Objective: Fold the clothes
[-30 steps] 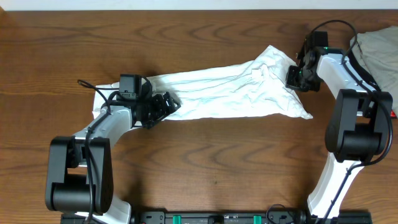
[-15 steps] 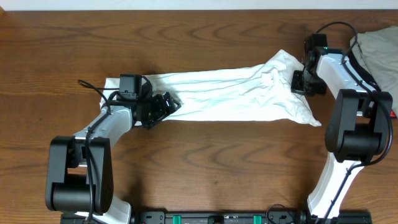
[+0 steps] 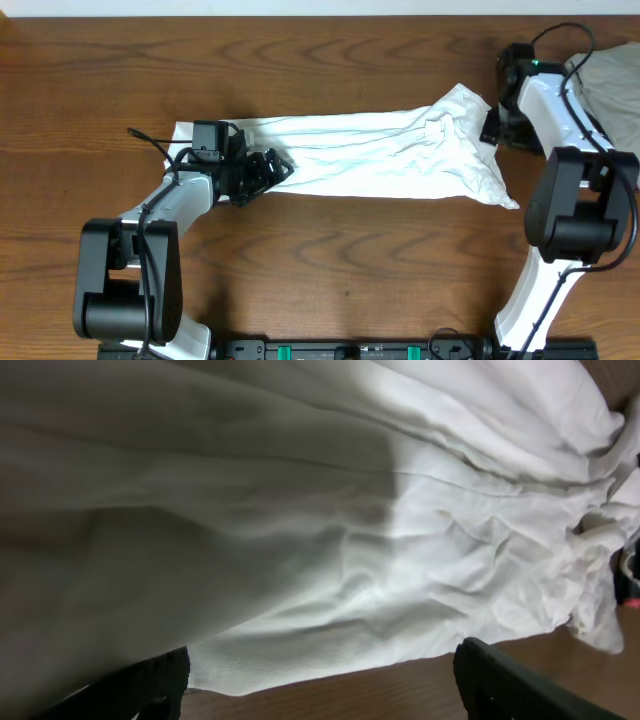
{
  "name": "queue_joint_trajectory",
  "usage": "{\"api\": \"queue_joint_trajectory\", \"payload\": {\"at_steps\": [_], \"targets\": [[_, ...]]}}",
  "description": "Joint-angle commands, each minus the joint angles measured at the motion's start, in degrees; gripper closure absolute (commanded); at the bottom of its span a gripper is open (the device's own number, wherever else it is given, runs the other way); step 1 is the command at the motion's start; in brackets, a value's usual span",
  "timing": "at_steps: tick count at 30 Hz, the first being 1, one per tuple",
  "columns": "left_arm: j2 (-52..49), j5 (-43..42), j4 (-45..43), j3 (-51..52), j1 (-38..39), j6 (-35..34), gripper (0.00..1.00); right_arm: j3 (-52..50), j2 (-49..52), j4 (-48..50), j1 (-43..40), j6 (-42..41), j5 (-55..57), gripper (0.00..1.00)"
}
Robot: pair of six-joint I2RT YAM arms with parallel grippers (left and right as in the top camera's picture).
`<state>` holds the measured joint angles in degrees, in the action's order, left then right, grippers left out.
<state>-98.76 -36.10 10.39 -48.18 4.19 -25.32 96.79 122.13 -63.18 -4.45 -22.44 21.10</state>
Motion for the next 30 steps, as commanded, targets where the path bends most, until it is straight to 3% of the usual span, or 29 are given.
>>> {"api": "queue_joint_trajectory", "payload": {"at_steps": [1, 7, 16, 30], "targets": [[2.25, 4.52, 2.03, 1.05, 0.0, 2.58, 0.13, 3.87, -4.28, -2.51, -1.7, -4.13, 2.62, 0.18], [6.86, 9.84, 4.15, 1.05, -0.04, 2.58, 0.13, 5.55, -9.7, -4.59, -1.49, -1.62, -5.05, 0.18], [20.35, 13.05, 3.63, 1.05, -1.79, 2.14, 0.13, 4.81, -12.24, -4.55, -0.7, 10.93, -41.55, 0.18], [20.81, 16.28, 4.79, 1.07, -2.03, 2.12, 0.13, -3.74, -12.17, 2.08, 8.02, 11.91, -38.05, 0.12]]}}
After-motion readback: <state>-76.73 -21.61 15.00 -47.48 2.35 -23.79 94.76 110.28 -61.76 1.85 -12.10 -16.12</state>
